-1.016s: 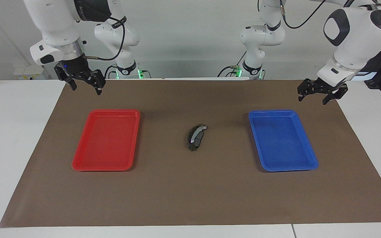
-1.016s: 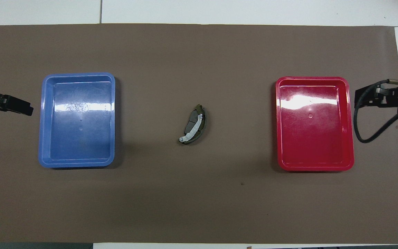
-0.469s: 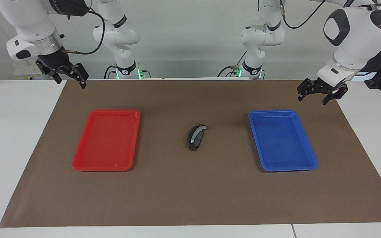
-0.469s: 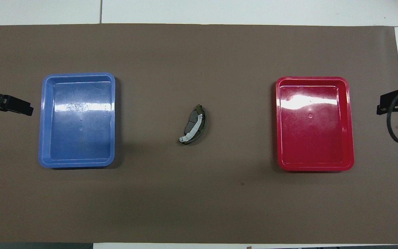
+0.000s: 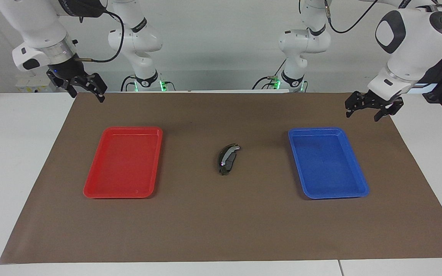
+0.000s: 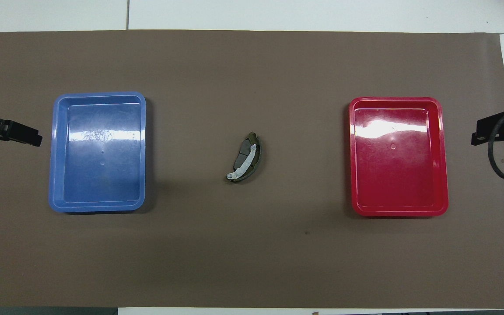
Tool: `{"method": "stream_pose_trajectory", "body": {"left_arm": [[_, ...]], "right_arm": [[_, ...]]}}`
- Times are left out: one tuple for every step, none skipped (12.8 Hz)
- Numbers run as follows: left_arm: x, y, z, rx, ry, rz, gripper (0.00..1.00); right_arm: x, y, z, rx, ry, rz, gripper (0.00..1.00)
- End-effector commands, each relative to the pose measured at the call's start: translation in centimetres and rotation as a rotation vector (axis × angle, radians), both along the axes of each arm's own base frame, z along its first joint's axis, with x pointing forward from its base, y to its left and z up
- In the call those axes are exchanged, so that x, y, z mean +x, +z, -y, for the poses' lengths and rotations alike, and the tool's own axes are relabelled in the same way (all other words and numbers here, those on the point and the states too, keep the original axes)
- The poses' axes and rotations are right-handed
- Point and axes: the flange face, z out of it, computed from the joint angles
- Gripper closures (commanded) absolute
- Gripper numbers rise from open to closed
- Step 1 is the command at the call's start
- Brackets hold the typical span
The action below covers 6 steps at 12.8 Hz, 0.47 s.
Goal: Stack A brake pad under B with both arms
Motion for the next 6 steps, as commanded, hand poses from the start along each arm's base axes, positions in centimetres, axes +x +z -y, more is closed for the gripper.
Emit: {"method": "stream_pose_trajectory", "body": {"left_arm": [[-0.4,0.0,-0.2,0.006,0.008,0.013,0.00],[-0.4,0.0,-0.2,0.006,0.008,0.013,0.00],[-0.4,0.0,-0.3,0.006,0.009,0.013,0.00],[-0.4,0.0,-0.2,0.006,0.008,0.013,0.00],[-0.4,0.0,-0.3,0.006,0.009,0.013,0.00],[-0.4,0.0,-0.3,0.006,0.009,0.013,0.00]], "right_arm": [[0.9,0.1,-0.2,0.004,-0.011,-0.008,0.01],[1.0,0.3,-0.3,0.003,-0.009,-0.013,0.01],[1.0,0.3,-0.7,-0.005,0.010,-0.009,0.01],[0.9,0.2,-1.3,-0.025,0.040,-0.002,0.01],[1.0,-0.1,-1.7,-0.038,0.061,0.004,0.01],[1.0,-0.1,-1.8,-0.043,0.066,0.010,0.01]]}}
